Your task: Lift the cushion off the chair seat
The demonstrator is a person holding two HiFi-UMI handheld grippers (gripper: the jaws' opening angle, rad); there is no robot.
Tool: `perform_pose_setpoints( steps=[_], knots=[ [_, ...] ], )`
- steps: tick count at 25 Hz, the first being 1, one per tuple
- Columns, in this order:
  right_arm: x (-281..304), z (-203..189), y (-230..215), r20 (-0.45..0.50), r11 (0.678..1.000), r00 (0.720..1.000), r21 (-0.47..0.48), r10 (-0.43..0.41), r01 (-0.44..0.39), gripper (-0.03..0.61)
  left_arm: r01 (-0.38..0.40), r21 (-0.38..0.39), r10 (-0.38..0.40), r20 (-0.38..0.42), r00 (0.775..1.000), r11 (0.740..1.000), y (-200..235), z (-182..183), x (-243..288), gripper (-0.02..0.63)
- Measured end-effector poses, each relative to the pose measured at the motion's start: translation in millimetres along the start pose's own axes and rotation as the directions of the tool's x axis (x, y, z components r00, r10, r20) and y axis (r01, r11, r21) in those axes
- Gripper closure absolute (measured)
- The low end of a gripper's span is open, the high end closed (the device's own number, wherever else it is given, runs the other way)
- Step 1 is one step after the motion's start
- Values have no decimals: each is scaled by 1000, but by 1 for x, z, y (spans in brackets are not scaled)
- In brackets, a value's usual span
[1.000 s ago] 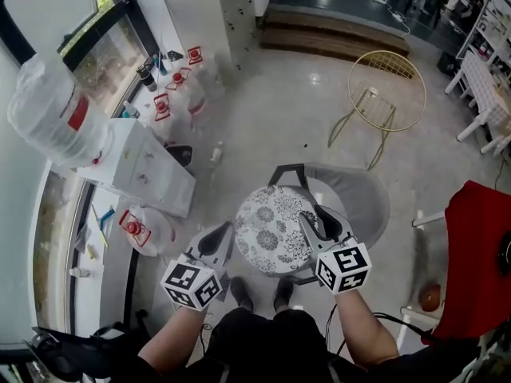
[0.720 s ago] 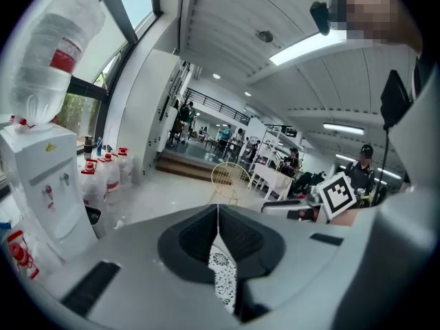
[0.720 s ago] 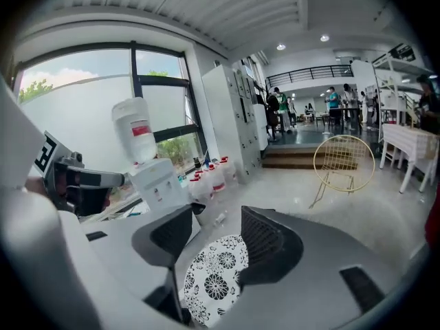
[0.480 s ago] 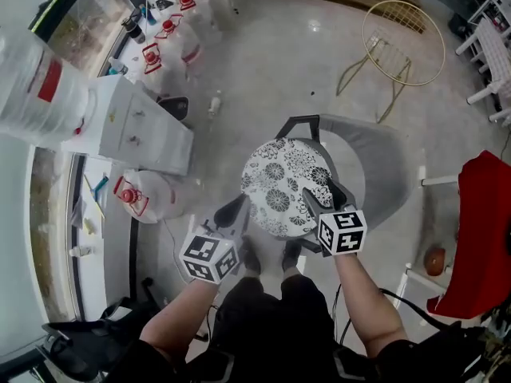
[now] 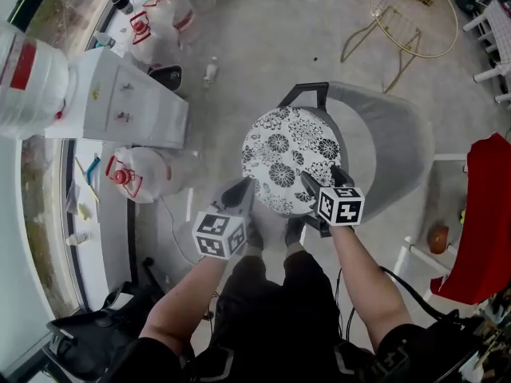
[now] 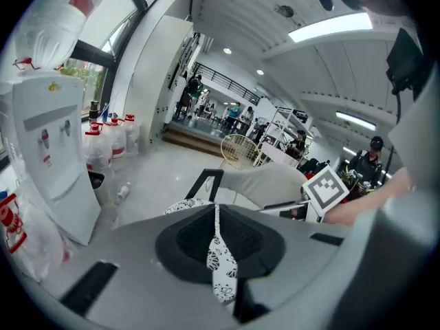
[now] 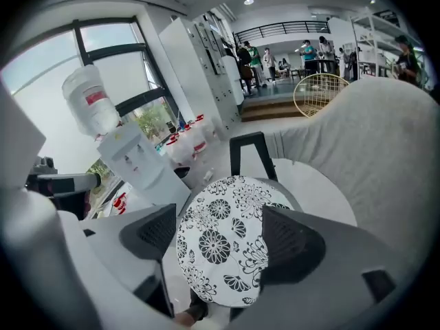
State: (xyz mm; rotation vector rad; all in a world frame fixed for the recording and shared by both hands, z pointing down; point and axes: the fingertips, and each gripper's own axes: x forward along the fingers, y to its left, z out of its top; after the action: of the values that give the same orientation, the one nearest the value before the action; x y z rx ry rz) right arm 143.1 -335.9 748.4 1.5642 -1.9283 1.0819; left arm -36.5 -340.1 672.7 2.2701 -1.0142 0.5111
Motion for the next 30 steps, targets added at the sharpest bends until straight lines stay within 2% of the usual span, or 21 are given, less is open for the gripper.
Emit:
perform_pose_setpoints(
  steps=[6, 12, 18, 21, 25, 30],
  knots=[
    [34, -48, -27, -101, 994, 992, 76, -75, 83, 183, -1, -35, 0, -50, 999, 999, 19, -30, 19, 604],
    [60, -80, -53, -158, 979, 973, 91, -168, 184, 170, -3, -26, 1, -77, 997, 1000, 26, -52, 44, 603],
    [83, -99, -74, -185, 964, 963, 146, -195, 223, 167, 14, -36, -17, -100, 995, 999, 26, -71, 62, 603],
    [91, -108, -92, -212, 952, 949, 151, -233, 267, 167, 13, -43, -18, -113, 993, 999, 29, -80, 74, 603],
    [103, -115, -112, -238, 943, 936, 147, -259, 299, 167, 14, -46, -20, -138, 990, 999, 30, -90, 90, 543],
    [117, -123, -129, -259, 940, 931, 157, -258, 304, 167, 5, -50, -13, -160, 987, 999, 33, -100, 109, 543]
  ],
)
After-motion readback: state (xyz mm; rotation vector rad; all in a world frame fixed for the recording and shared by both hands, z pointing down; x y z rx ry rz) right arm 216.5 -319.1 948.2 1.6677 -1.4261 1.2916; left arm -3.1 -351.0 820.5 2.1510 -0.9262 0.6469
